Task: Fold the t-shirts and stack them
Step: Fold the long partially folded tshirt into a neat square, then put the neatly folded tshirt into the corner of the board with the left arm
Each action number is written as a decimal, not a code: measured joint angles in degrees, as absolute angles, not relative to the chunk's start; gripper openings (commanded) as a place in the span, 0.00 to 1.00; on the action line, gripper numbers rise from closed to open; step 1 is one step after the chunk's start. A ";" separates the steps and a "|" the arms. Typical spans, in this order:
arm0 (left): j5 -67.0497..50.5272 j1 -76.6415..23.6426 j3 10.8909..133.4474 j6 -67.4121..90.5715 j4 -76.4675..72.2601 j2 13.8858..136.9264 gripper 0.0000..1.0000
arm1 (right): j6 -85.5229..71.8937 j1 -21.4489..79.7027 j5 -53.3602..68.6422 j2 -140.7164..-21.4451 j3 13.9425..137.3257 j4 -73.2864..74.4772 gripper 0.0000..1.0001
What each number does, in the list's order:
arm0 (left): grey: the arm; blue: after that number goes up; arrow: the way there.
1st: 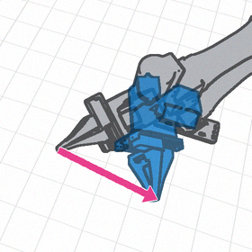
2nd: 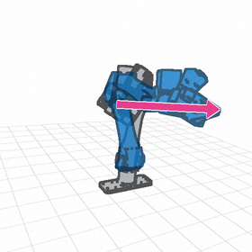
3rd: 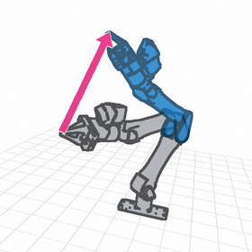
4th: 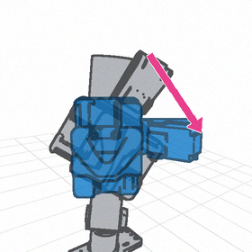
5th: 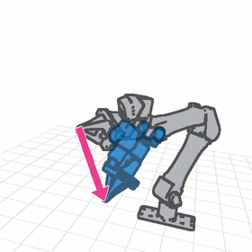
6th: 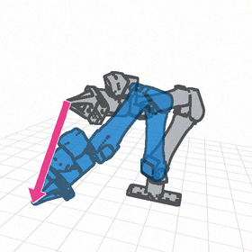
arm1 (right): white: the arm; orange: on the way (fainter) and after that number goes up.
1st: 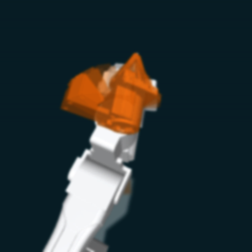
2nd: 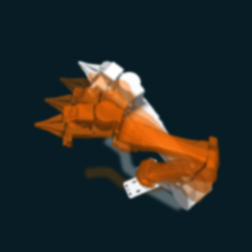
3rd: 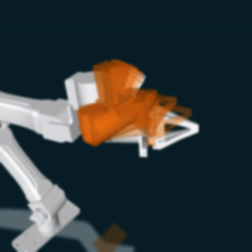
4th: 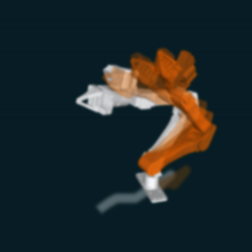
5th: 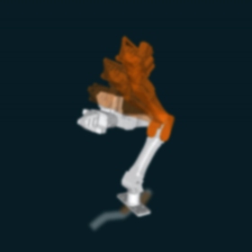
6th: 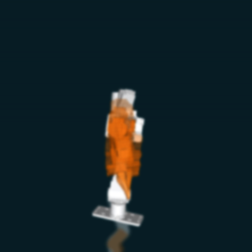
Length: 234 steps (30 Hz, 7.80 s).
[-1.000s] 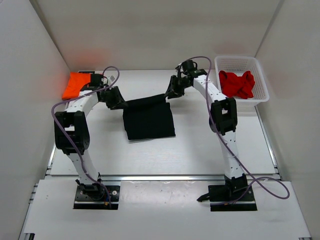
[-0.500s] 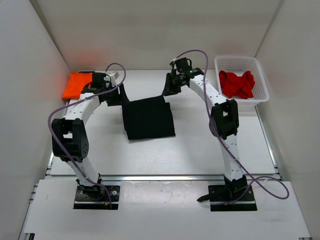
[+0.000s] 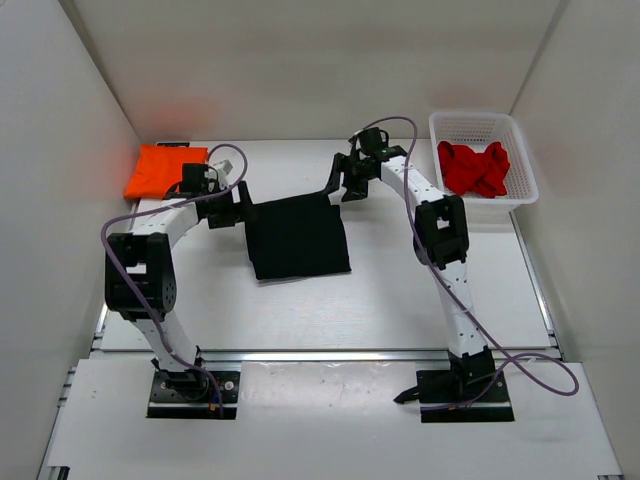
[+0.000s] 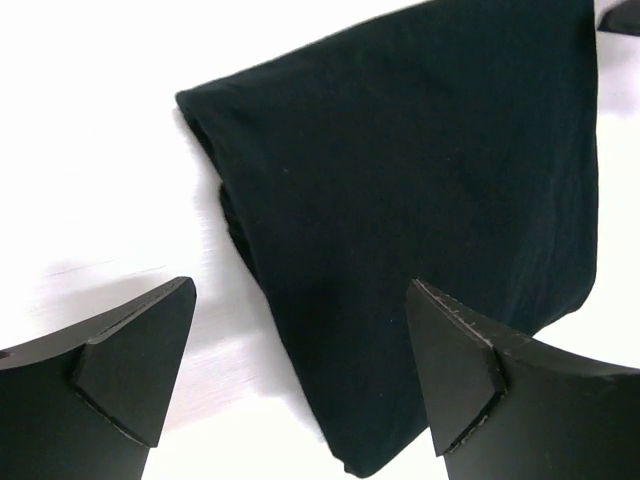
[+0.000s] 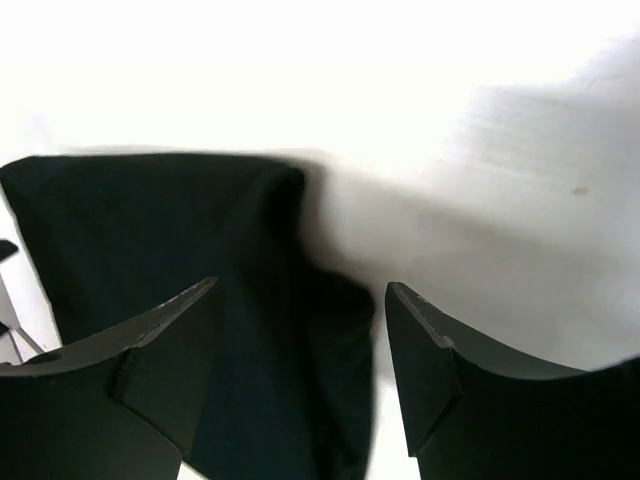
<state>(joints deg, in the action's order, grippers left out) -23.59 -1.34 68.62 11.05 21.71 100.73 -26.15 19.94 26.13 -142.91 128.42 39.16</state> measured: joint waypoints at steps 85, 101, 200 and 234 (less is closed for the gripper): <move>-27.97 -8.67 64.05 7.33 22.35 102.50 0.99 | -27.53 15.88 7.46 -154.01 160.40 68.75 0.56; -30.02 -9.65 68.01 14.52 13.98 109.43 0.92 | -20.69 15.77 9.10 -145.69 160.53 70.94 0.00; 21.93 10.83 95.04 -26.96 6.83 114.85 0.00 | -15.22 17.98 6.48 -133.84 160.48 75.00 0.00; 9.89 6.48 85.38 -16.62 16.23 101.16 0.99 | -14.76 16.84 2.13 -113.19 137.84 76.84 0.12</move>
